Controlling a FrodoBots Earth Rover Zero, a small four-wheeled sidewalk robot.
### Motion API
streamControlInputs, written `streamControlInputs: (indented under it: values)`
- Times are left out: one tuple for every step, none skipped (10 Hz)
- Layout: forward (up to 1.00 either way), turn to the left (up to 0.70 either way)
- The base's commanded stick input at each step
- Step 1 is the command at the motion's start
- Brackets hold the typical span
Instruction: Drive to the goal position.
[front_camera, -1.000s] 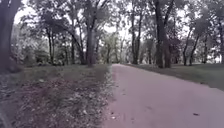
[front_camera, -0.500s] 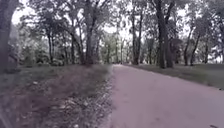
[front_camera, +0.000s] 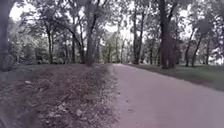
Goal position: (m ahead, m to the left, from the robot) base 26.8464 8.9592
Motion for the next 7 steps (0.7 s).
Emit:
streamControlInputs:
  values:
    - [0.69,0.00]
    - [0.69,0.00]
    - [0.68,0.00]
    - [0.68,0.00]
    - [0.69,0.00]
    - [0.69,0.00]
    - [0.68,0.00]
